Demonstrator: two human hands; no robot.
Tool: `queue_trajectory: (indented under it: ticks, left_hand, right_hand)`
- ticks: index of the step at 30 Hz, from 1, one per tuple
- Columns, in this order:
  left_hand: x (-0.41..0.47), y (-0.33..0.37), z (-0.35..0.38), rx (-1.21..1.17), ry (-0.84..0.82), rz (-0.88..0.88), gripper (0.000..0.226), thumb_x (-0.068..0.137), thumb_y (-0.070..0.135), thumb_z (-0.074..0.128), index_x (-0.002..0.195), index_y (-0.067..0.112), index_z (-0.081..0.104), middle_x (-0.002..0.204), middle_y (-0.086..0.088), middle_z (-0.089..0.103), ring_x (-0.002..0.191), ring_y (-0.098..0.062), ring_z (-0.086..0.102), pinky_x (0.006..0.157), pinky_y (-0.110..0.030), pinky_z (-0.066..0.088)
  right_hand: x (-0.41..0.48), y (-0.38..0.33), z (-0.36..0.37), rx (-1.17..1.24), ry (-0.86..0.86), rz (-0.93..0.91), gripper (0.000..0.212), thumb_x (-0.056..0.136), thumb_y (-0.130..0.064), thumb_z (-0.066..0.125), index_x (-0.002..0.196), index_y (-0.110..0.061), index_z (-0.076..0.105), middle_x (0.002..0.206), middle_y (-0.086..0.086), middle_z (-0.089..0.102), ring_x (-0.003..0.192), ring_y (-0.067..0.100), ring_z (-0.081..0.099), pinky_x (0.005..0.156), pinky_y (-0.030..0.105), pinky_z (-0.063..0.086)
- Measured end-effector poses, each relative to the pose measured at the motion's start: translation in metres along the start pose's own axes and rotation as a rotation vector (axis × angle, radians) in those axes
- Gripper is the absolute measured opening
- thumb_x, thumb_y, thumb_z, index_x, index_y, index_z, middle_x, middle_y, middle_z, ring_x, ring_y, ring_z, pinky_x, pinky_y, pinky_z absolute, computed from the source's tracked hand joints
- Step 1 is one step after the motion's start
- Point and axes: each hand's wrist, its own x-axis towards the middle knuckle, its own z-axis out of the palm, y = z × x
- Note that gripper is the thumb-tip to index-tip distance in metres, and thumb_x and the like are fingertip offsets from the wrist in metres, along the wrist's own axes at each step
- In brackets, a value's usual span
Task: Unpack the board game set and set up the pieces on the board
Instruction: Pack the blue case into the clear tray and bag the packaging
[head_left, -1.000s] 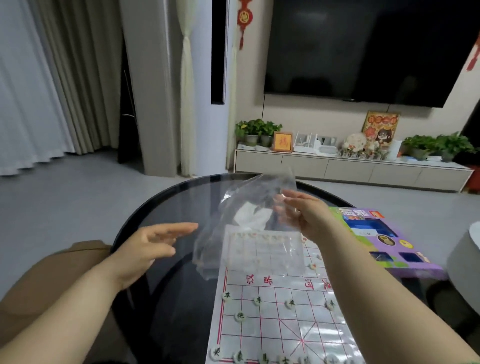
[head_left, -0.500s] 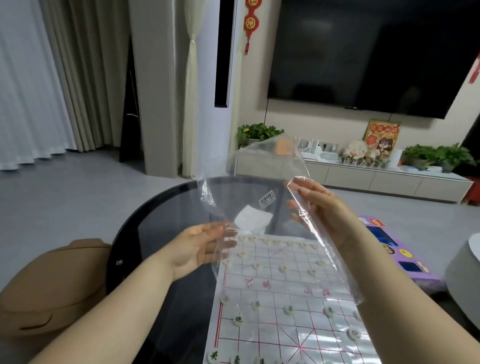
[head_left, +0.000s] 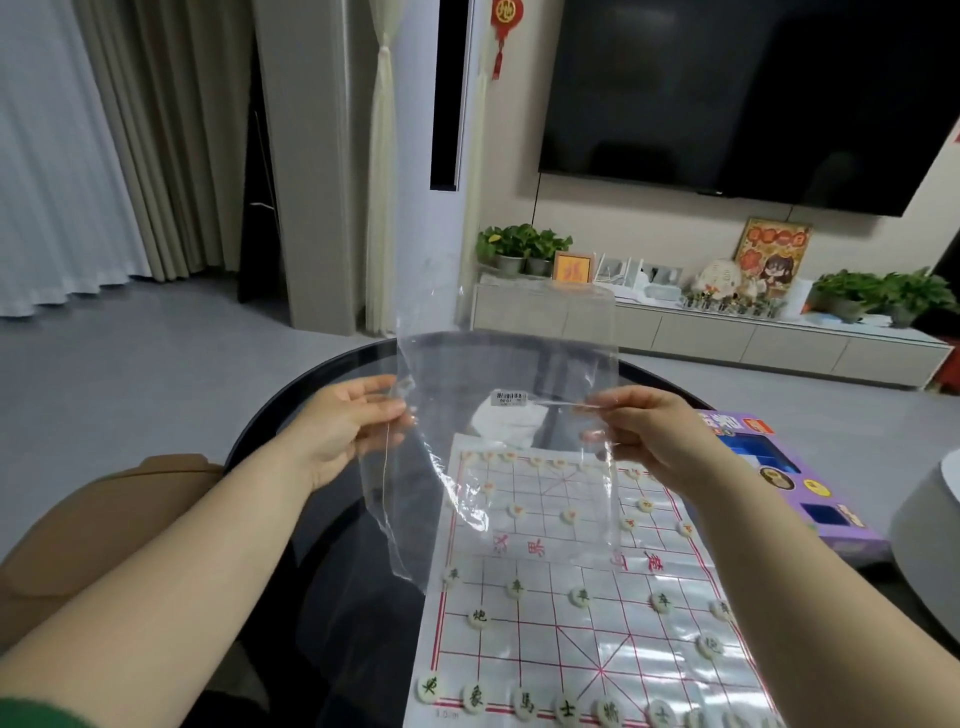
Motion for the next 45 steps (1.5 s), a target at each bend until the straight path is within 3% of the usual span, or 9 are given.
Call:
queue_trajectory:
  ticks: [11,15,18,22,29,33,38,41,45]
  left_hand:
    - [-0.008,0.005,-0.01,-0.145,-0.106,0.006,0.023,0.091,0.002,0.039,0.083,0.011,0.058,0.079,-0.004,0.069,0.065,-0.012,0.069,0.054,-0.024,0.056]
    - [-0.002,0.011,-0.012,-0.26,-0.207,-0.063,0.039,0.093,0.039,0.029,0.092,0.012,0.058,0.091,-0.007,0.071,0.077,-0.024,0.07,0.059,-0.037,0.057]
    - [0.001,0.017,-0.012,0.008,-0.363,-0.134,0.074,0.065,0.073,0.047,0.105,0.013,0.059,0.101,-0.009,0.07,0.084,-0.027,0.069,0.061,-0.037,0.058]
    - [0.001,0.022,-0.013,0.282,-0.532,-0.174,0.101,0.029,0.075,0.073,0.109,0.015,0.062,0.109,-0.008,0.068,0.093,-0.024,0.067,0.069,-0.031,0.055]
    - [-0.011,0.031,-0.003,0.627,-0.72,-0.185,0.068,0.048,0.064,0.076,0.105,0.029,0.065,0.108,0.007,0.068,0.103,-0.015,0.063,0.088,-0.032,0.051]
    - [-0.016,0.022,0.02,0.886,-0.67,-0.156,0.01,0.081,0.033,0.064,0.088,0.028,0.069,0.089,0.009,0.073,0.091,-0.009,0.066,0.101,-0.04,0.042]
    - [-0.021,0.001,0.023,0.474,-0.464,-0.141,0.014,0.086,0.01,0.053,0.09,0.006,0.066,0.066,0.002,0.071,0.059,-0.007,0.065,0.059,-0.021,0.052]
    - [-0.019,-0.012,0.02,0.051,-0.206,-0.085,0.022,0.087,0.003,0.048,0.079,0.01,0.068,0.064,0.0,0.071,0.06,-0.008,0.067,0.058,-0.021,0.056]
    - [-0.025,-0.024,0.029,-0.107,-0.117,-0.063,0.021,0.088,0.002,0.047,0.081,0.01,0.065,0.064,0.001,0.071,0.059,-0.006,0.067,0.054,-0.019,0.055]
  right_hand:
    - [0.003,0.0,0.006,0.217,0.013,-0.044,0.05,0.087,0.013,0.035,0.05,-0.007,0.062,0.063,0.008,0.068,0.051,0.009,0.065,0.046,0.018,0.052]
    - [0.001,-0.001,0.009,0.181,0.013,-0.104,0.065,0.085,0.02,0.03,0.035,-0.012,0.058,0.063,0.0,0.072,0.056,0.009,0.067,0.05,0.019,0.055]
    - [0.002,-0.002,0.014,0.124,0.003,-0.125,0.065,0.086,0.018,0.032,0.036,-0.012,0.06,0.061,-0.002,0.071,0.055,0.007,0.066,0.049,0.016,0.051]
    - [0.003,-0.006,0.019,0.059,-0.006,-0.162,0.063,0.086,0.018,0.036,0.039,-0.013,0.063,0.062,-0.003,0.071,0.054,0.007,0.065,0.046,0.016,0.051]
    - [0.001,-0.009,0.026,0.073,-0.016,-0.183,0.059,0.087,0.015,0.039,0.044,-0.015,0.066,0.06,-0.006,0.071,0.05,0.004,0.063,0.043,0.012,0.046]
    - [0.0,-0.012,0.033,0.052,0.006,-0.192,0.032,0.088,0.013,0.041,0.069,-0.005,0.059,0.058,-0.006,0.07,0.047,0.003,0.062,0.045,0.012,0.048]
    - [-0.003,-0.008,0.023,0.081,0.032,-0.112,0.033,0.096,-0.027,0.039,0.114,-0.004,0.054,0.089,0.004,0.066,0.056,0.007,0.066,0.051,0.02,0.054]
    - [-0.005,0.005,0.011,0.283,-0.068,0.027,0.057,0.091,-0.053,0.023,0.118,-0.008,0.048,0.085,0.003,0.072,0.062,0.014,0.068,0.059,0.026,0.058]
    - [-0.011,0.029,0.029,0.105,-0.24,0.099,0.055,0.081,-0.057,0.043,0.12,-0.018,0.045,0.102,0.001,0.068,0.089,0.017,0.066,0.082,0.032,0.051]
